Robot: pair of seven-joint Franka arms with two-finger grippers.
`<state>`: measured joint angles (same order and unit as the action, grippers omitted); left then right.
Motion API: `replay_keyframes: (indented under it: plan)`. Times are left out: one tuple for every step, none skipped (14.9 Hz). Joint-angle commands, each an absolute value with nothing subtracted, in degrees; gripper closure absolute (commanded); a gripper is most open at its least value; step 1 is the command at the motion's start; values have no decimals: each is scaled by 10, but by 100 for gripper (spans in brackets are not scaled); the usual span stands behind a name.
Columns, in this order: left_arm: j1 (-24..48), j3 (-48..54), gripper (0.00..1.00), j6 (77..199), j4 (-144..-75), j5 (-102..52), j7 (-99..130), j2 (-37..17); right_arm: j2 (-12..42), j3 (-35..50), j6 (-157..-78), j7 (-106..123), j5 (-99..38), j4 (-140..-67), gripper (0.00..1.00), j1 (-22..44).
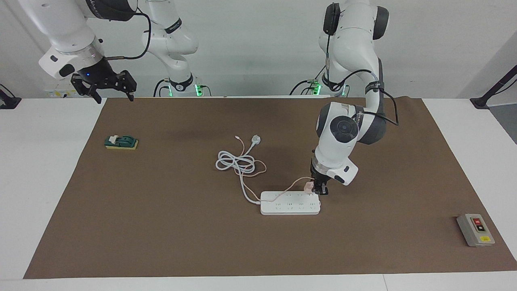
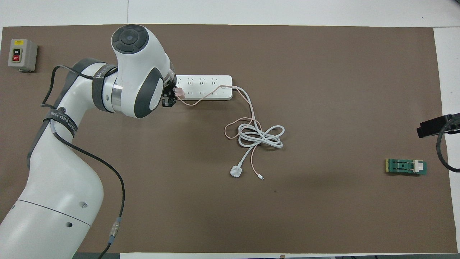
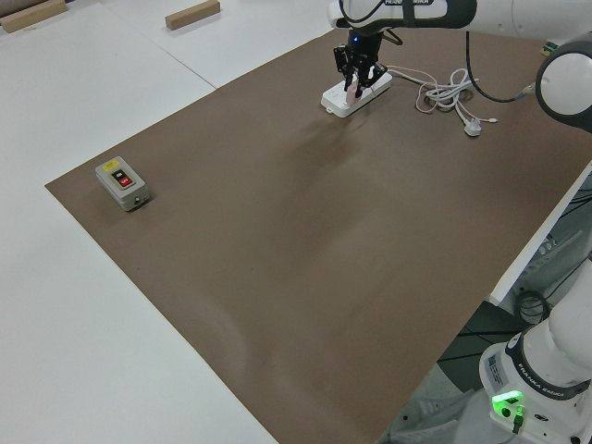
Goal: Plug charger into power strip
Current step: 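Push the charger prongs into the socket with the left gripper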
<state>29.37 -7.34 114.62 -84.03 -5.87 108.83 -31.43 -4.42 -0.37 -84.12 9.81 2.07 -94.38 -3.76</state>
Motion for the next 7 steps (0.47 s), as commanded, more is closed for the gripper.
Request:
replay_keyframes:
  plan:
    - [301,-80,100,1179,-875,-58,1080,-302,-47,4,-847,88,33,-946,0,-46]
    - [300,-80,100,1183,-875,-57,1078,-302,-47,4,-846,88,33,-946,0,-45]
    - [299,-80,100,1184,-879,-54,1077,-302,-47,4,-847,87,33,-946,0,-45]
    - [298,-79,100,1186,-882,-48,1077,-302,-47,4,-846,86,33,-945,0,-43]
    - [296,-79,100,1189,-883,-46,1076,-302,-47,4,-846,86,33,-945,0,-42]
    - [296,-79,100,1188,-884,-45,1076,-302,-47,4,-847,86,33,-945,0,-42]
    - [295,-80,100,1188,-884,-45,1076,-302,-47,4,-846,87,33,-945,0,-42]
